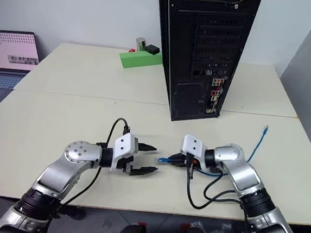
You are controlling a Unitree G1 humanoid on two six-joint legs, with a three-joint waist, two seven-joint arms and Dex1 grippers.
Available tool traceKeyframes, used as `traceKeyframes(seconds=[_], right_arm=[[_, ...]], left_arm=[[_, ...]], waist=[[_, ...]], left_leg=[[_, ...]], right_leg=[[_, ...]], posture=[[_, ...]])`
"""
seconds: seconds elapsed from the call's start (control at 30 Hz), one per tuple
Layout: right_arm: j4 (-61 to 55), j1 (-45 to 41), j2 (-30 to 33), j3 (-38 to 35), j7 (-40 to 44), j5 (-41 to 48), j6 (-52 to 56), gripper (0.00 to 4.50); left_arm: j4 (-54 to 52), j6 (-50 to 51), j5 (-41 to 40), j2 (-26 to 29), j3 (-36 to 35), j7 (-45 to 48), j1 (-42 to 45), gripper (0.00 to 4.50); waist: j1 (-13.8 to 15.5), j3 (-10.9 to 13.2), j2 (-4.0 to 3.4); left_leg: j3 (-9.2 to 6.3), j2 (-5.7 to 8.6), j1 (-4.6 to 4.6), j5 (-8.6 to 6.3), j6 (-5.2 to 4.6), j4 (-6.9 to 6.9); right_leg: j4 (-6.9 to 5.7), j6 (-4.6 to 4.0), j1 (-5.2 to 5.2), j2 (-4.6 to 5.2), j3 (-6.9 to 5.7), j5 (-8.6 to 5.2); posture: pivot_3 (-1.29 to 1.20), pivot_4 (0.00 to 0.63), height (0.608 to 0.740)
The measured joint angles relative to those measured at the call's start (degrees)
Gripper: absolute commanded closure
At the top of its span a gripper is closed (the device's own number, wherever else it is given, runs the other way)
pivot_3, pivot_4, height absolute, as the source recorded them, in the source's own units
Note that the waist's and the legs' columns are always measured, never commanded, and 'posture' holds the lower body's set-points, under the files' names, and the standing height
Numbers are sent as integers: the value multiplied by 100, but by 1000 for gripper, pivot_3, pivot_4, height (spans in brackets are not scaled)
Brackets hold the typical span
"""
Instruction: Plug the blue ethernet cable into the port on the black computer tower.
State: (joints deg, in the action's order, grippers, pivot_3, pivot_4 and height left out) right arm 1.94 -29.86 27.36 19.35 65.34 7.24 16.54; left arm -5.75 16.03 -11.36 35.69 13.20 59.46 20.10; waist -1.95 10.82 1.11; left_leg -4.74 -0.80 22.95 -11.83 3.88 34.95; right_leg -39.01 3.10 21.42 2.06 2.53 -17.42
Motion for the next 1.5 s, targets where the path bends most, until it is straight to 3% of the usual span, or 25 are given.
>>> traceKeyframes(seconds=[0.43, 0.77, 0.83, 0.87, 1.07, 1.27, 1.5], right_arm=[[6, -37, -25, 5, -69, -148, -95, 4500], [18, -53, -38, 5, -78, -151, -97, 4500], [59, -57, -57, 6, -81, -151, -94, 3816], [63, -59, -58, 6, -76, -150, -91, 3803], [63, -140, 269, -21, 201, -126, -99, 2241], [-20, -152, 664, -642, 348, 461, 520, 786], [-661, -45, 494, -1155, 227, 1727, 2080, 718]], left_arm=[[65, 104, 15, -66, 12, 7, 30, 4206], [65, 92, 52, -74, 16, -15, -11, 4301], [65, 82, 57, -73, 15, -22, -23, 4301], [66, 68, 63, -74, 15, -22, -29, 4301], [90, -439, 181, -67, 10, -10, -54, 4330], [371, -2121, 721, -174, 21, -197, -66, 4330], [1657, -5747, 2413, 2, 133, -1309, 220, 4331]], waist=[[-2, 0, 0], [0, 0, 0], [0, 0, 0], [0, 0, 0], [6, 0, 0], [4, 0, 0], [12, 0, 0]], left_leg=[[0, 0, -1, 0, 0, 0], [-1, 0, 0, 0, 0, 0], [-1, 0, 0, 0, 0, 0], [-1, 0, 0, 0, 0, 0], [0, 0, 0, 0, 0, 0], [0, 0, -1, 0, 0, 0], [-1, 0, 0, 0, 0, 0]], right_leg=[[0, 0, 0, 0, 1, 0], [0, 0, 0, 0, 0, 0], [0, 0, 0, 0, 0, 0], [0, 0, 0, 0, 0, 0], [1, 0, 0, 0, 0, 0], [2, -1, 0, 1, 2, 0], [2, -1, 0, 2, 2, 1]], posture=[[0, 150, 740], [0, 150, 740], [0, 150, 740], [0, 150, 740], [0, 150, 740], [0, 150, 740], [0, 150, 740]])
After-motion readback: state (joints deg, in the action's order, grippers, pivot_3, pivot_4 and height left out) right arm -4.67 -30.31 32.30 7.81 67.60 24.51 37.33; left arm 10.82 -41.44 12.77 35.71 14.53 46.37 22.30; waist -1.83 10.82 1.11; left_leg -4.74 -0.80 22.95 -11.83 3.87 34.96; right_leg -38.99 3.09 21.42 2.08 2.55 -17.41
